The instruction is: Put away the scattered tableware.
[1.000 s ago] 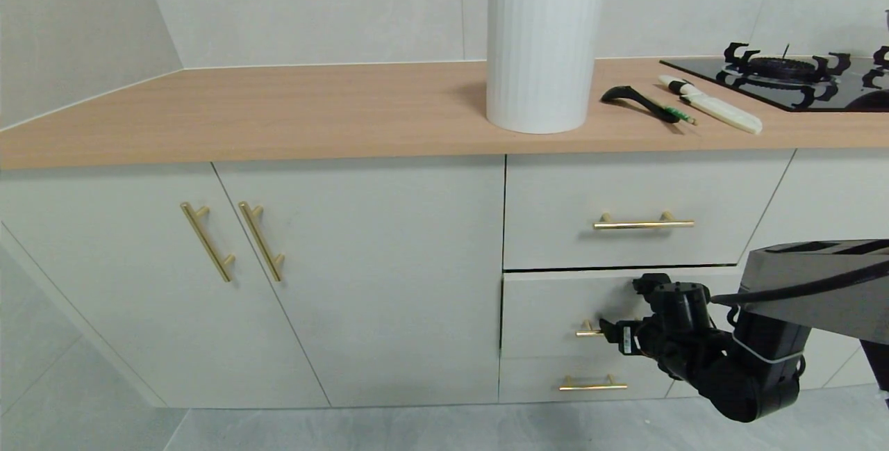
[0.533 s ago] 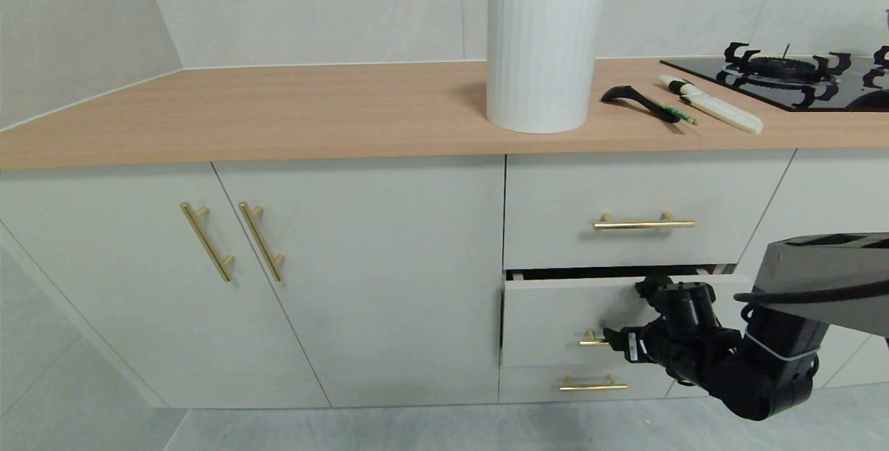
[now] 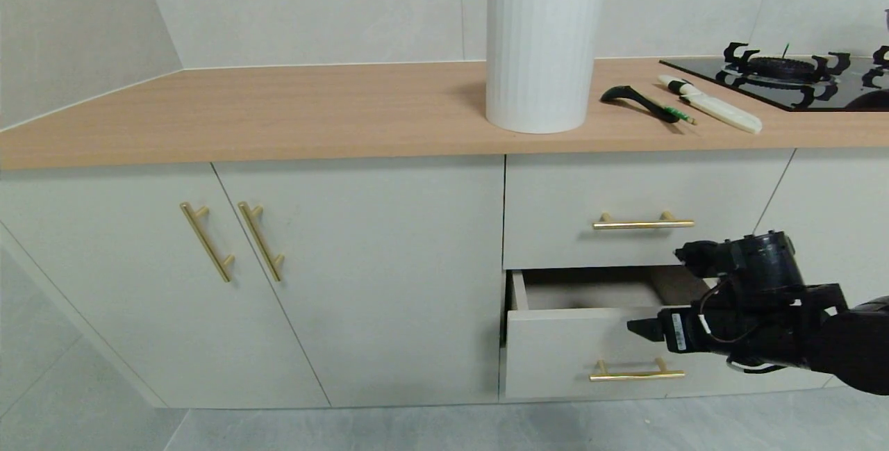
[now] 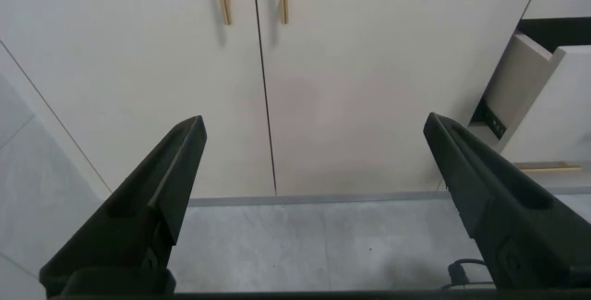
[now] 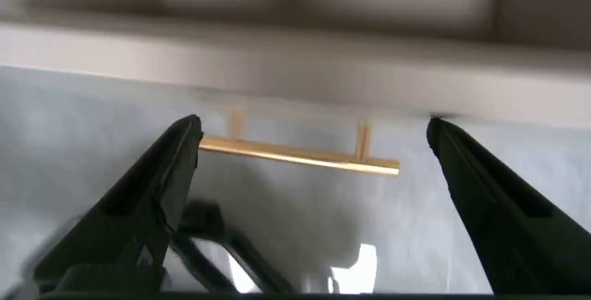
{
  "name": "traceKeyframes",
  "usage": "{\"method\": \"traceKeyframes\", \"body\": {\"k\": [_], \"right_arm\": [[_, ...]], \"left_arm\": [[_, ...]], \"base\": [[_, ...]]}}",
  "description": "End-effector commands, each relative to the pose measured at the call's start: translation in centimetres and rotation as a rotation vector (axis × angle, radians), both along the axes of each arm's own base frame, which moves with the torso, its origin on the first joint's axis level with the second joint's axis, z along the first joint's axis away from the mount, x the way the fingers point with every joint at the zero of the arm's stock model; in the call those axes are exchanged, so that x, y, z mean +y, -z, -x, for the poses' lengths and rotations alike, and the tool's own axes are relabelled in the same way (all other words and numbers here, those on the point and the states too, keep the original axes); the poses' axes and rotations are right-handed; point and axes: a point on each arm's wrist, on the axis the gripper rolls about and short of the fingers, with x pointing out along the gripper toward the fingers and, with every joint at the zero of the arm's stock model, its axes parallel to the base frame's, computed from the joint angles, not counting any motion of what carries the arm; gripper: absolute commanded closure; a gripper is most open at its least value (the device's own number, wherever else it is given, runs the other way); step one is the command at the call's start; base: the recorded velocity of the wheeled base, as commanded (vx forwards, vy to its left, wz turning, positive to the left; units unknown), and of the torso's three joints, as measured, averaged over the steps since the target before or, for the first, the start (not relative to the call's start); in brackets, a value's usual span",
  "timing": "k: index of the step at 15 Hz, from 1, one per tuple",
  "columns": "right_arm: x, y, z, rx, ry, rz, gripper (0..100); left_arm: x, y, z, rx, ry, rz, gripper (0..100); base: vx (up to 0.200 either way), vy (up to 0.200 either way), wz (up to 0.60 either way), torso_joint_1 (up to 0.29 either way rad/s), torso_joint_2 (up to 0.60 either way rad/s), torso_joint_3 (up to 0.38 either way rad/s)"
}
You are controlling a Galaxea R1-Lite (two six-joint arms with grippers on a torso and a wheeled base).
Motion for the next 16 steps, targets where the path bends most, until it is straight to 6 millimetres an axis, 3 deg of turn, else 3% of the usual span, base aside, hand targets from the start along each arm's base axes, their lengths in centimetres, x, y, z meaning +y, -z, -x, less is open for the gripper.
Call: {"method": "traceKeyframes", "body": {"k": [1,4,11,16], "right_arm": [[0.2,-4.0,1.9,-0.137,-0.02,-0.037,0],[1.2,-2.6,1.4,-0.102,-0.014,-0.002,0],[3.4,4.0,-1.9,-0.232,0.062,0.026,0],[3.6,5.5,-2.1,-0.24,0.056,0.031,0]], "left_arm": [[0.0,0.0,0.0,0.0,0.0,0.0,0],[0.0,0.0,0.0,0.0,0.0,0.0,0],[0.0,0.0,0.0,0.0,0.0,0.0,0],[0.0,0.0,0.0,0.0,0.0,0.0,0]], "base": [[0.0,0.0,0.0,0.0,0.0,0.0],[0.0,0.0,0.0,0.0,0.0,0.0],[0.0,0.0,0.0,0.0,0.0,0.0],[0.0,0.0,0.0,0.0,0.0,0.0]]}}
